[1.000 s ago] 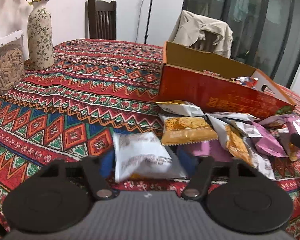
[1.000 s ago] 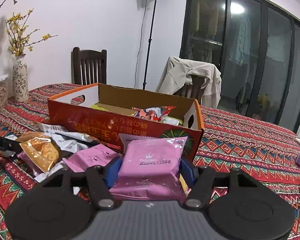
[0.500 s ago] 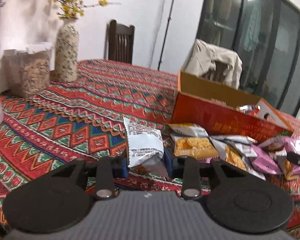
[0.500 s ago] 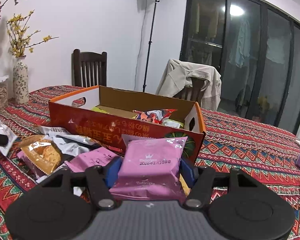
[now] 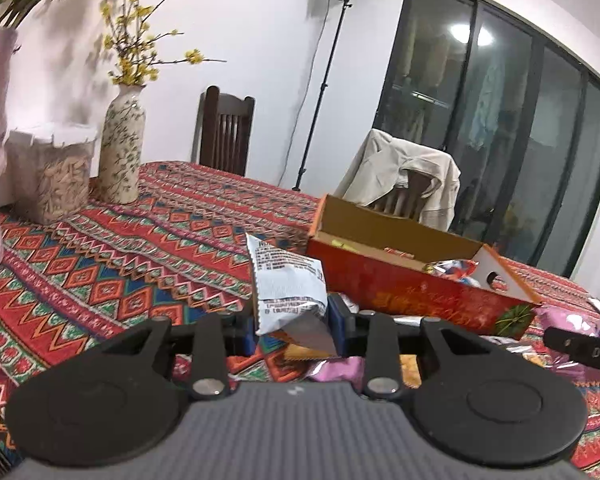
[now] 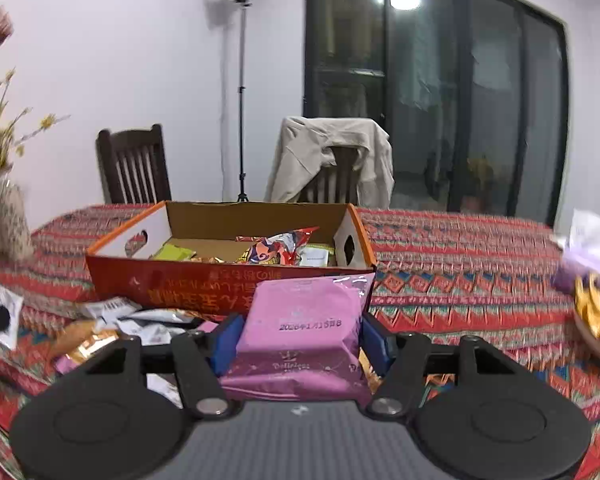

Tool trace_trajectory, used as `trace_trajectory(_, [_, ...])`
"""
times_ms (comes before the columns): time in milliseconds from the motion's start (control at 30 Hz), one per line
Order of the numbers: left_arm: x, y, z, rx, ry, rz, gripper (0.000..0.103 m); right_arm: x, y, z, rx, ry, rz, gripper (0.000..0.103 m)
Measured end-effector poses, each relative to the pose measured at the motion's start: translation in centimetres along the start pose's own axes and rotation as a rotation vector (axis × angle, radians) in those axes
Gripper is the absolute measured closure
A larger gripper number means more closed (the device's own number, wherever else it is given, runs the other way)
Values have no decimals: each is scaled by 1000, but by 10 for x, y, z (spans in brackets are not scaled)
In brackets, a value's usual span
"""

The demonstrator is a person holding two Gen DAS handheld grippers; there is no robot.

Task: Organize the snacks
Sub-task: 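Carry the pink and white packets into the box and open both tools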

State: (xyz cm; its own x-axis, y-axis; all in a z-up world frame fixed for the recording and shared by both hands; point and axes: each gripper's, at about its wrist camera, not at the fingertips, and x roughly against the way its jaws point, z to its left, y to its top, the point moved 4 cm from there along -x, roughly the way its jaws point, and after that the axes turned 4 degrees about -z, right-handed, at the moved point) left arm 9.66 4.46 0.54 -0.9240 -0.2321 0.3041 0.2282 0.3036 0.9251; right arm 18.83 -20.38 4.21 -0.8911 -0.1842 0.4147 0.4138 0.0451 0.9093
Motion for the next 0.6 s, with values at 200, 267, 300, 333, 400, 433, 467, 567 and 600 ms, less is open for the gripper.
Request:
trace_trajectory(200, [1, 6, -24, -25, -58, -16, 68, 0, -2, -2, -99, -48, 26, 40])
trace_trajectory(267, [-1, 7, -32, -27, -77, -12, 68, 2, -2, -2, -118, -64, 21, 40])
trace_trajectory(300, [-3, 8, -36, -28, -87, -7, 68, 2, -2, -3, -124, -69, 21, 40])
trace_trajectory(333, [-4, 8, -40, -29, -95, -5, 68, 2, -1, -2, -126, -76, 21, 40])
trace_trajectory(400, [-6, 9, -49, -30, -120, 7, 68, 3, 0, 0, -121, -89, 17, 40])
trace_trajectory(433, [-6, 10, -51, -32, -134, 7, 68, 3, 1, 1, -119, -94, 15, 40])
trace_trajectory(467, [-7, 11, -55, -42, -146, 3, 68, 2, 2, 3, -117, -100, 14, 40])
trace_trajectory(567, [-11, 14, -60, -70, -153, -4, 68, -2, 7, 10, -106, -103, 10, 40])
trace_trajectory(600, [-14, 16, -61, -74, -154, -1, 68, -3, 9, 11, -107, -98, 4, 40])
